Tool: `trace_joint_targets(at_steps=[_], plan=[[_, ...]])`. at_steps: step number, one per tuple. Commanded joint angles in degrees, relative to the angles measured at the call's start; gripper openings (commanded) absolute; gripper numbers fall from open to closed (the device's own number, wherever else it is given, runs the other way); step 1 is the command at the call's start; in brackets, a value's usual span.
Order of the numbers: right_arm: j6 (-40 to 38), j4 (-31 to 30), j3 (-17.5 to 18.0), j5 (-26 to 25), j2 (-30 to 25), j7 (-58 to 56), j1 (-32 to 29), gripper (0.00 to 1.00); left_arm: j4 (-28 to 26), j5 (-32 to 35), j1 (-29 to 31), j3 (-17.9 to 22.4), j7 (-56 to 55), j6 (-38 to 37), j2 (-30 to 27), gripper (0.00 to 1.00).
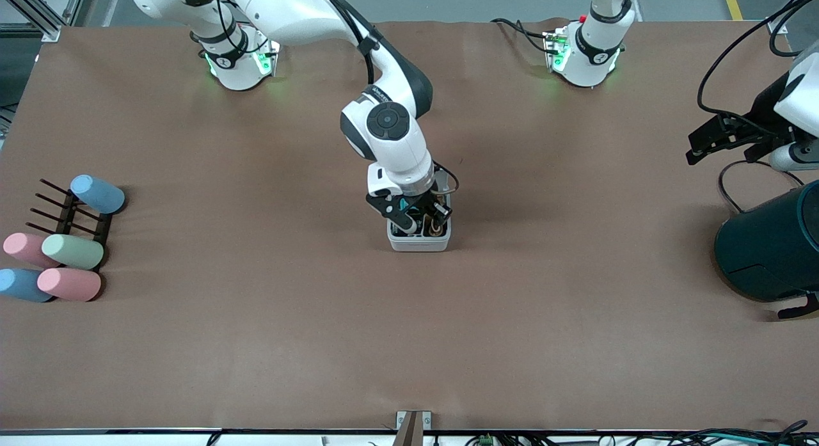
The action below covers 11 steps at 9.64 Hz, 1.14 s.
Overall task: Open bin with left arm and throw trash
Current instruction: 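Open the right gripper to drop the white paper into the bin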
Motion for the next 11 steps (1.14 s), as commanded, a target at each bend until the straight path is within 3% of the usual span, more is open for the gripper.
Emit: trace_joint_targets(at_steps=[1, 4, 6, 8, 11], plan=[[-6.4, 0.7, 0.0, 0.7, -5.4, 0.1, -2.6, 0.49, 1.6, -0.4, 0.1, 0.0, -0.4, -0.8, 0.7, 1.0], [-20.7, 0.0, 0.0, 0.5, -13.0, -4.7, -11.1, 0.49, 1.6, -0.4, 0.2, 0.0, -0.4, -0.8, 0.7, 1.0], [-35.1, -0.4, 0.2, 0.6, -20.0, -20.4, -19.7, 0.49, 1.6, -0.4, 0.3, 0.1, -0.2, -0.8, 0.7, 1.0], [-40.8, -5.3, 0.0, 0.6, -28.1, -34.1, -27.4, 0.51, 1.6, -0.4, 0.3, 0.2, 0.1, -0.8, 0.7, 1.0], [-49.8, -10.7, -0.2, -0.2, -37.9, -65.3, -41.5, 0.56, 1.6, -0.4, 0.3, 0.3, 0.1, -0.8, 0.7, 1.0]])
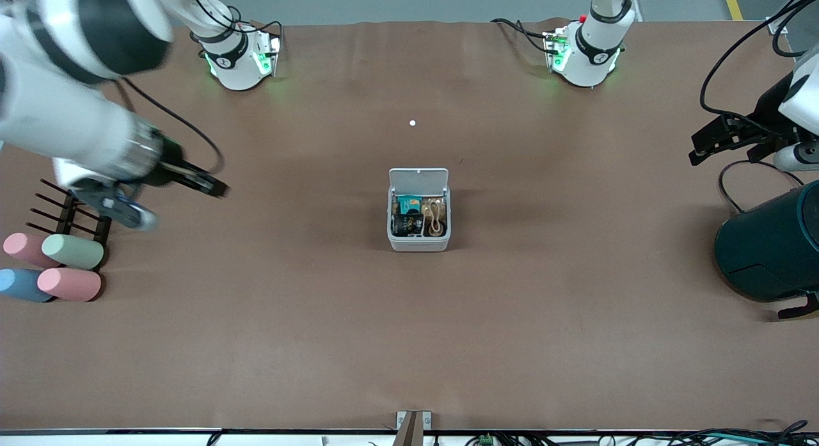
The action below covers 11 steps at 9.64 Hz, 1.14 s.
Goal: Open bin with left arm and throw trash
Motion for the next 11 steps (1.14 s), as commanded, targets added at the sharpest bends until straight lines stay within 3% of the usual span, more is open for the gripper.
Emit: trace_joint_targets(at_steps=[1, 4, 7, 8, 9, 11], plan=[[-3.5, -5.4, 1.3, -0.9, -7.2, -18.6, -9.9, 0.56, 1.5, -0.4, 0.1, 0.0, 0.1, -0.8, 0.6, 1.0], [-5.8, -5.4, 1.4, -8.4, -8.8, -29.6, -11.7, 0.77, 1.5, -0.4, 0.1, 0.1, 0.2, -0.8, 0.6, 1.0], [-7.0, -6.0, 1.4, -11.4, -10.0, -35.6, -11.8, 0.78, 1.5, -0.4, 0.2, 0.1, 0.3, -0.8, 0.6, 1.0], [-6.7, -5.4, 1.4, -12.0, -9.6, -35.8, -11.7, 0.83, 1.5, -0.4, 0.3, 0.1, 0.5, -0.8, 0.6, 1.0], [-6.6, -3.0, 1.7, -14.1, -9.3, -35.6, -11.0, 1.0, 1.5, -0.4, 0.6, 0.1, 0.5, -0.8, 0.6, 1.0], [-6.5, 0.9, 1.8, -13.9, -6.6, -34.9, -9.8, 1.0, 1.5, -0.4, 0.8, 0.1, 0.6, -0.8, 0.6, 1.0]])
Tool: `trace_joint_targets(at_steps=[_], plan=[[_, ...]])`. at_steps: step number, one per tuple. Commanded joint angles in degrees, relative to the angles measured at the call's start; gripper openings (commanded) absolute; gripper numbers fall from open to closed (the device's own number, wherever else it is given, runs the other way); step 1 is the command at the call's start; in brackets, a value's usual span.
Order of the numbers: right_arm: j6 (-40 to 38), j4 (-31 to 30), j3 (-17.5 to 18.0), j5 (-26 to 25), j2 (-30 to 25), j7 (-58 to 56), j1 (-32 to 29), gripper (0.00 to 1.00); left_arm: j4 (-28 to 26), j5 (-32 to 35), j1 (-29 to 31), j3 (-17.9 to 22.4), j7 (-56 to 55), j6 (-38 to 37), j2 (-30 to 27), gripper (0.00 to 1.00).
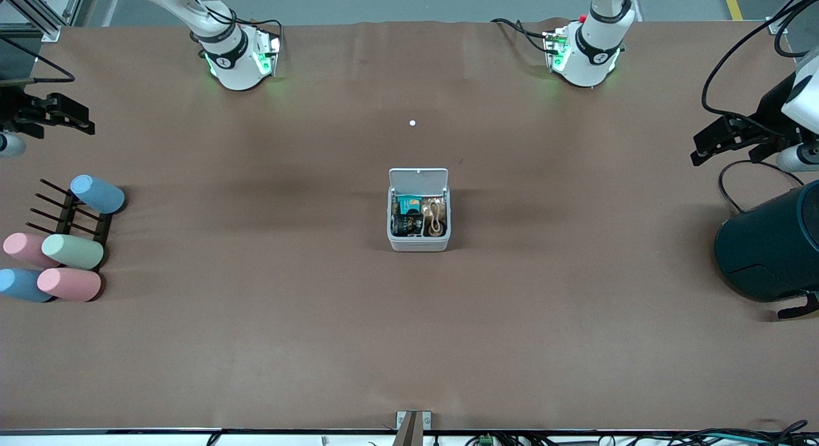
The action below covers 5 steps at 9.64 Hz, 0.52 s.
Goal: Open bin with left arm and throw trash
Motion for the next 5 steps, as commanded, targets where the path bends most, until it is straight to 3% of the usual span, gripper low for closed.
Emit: trace_joint_targets(at_steps=[1, 2, 5], plan=[[0.2, 2.3, 0.2, 0.1, 1.2, -0.1, 0.6, 1.0, 1.5, -0.4, 0.2, 0.0, 0.4, -0.8, 0.5, 1.0], [1.5, 2.3, 0.0, 3.3, 1.3, -0.1, 0.1, 1.0, 1.5, -0.4, 0.3, 0.0, 0.4, -0.8, 0.5, 1.0], [3.1, 2.3, -0.1, 3.8, 1.3, 0.2, -0.7, 1.0, 1.5, -0.4, 0.3, 0.0, 0.1, -0.8, 0.5, 1.0]])
